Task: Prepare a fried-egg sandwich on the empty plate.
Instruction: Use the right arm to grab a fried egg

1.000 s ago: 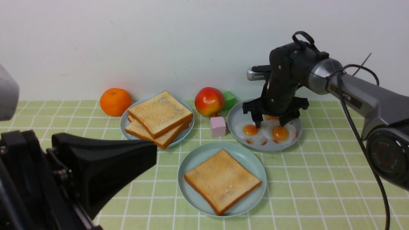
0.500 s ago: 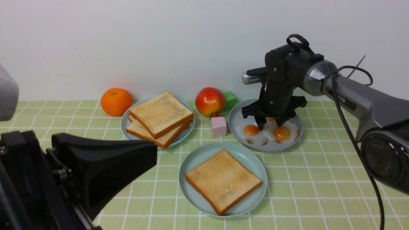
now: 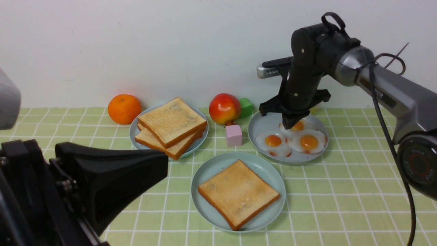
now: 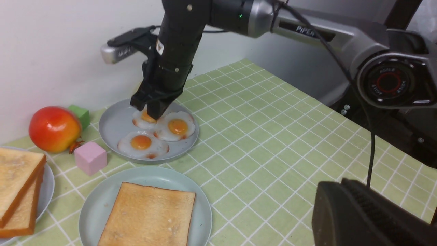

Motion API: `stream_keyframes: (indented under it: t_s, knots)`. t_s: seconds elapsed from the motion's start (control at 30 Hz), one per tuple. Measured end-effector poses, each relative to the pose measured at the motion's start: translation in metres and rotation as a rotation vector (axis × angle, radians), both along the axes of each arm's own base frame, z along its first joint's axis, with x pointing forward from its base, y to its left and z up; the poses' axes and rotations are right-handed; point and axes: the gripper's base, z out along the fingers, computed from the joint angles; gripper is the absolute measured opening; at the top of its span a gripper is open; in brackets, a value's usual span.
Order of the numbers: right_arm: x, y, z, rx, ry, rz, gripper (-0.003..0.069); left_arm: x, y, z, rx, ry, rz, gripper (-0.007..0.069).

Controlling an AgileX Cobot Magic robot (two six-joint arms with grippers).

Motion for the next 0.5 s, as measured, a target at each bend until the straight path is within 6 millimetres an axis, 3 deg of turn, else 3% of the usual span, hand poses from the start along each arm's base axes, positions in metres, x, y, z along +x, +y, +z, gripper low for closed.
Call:
stream_keyframes:
  t_s: [0.2,0.33,0.5]
  knots:
    - [-0.012,-0.001,0.034,0.024,-0.044,0.063,-0.0007,0.000,0.000,0.000,0.000,0.000,0.000,0.0029]
    - [-0.042,-0.015,0.060,-0.031,-0.041,0.194,-0.0007,0.000,0.000,0.000,0.004,0.003,0.001,0.0029]
    - [-0.043,-0.043,0.051,-0.096,0.003,0.272,0.0013,0.000,0.000,-0.001,0.005,0.004,0.002,0.0029]
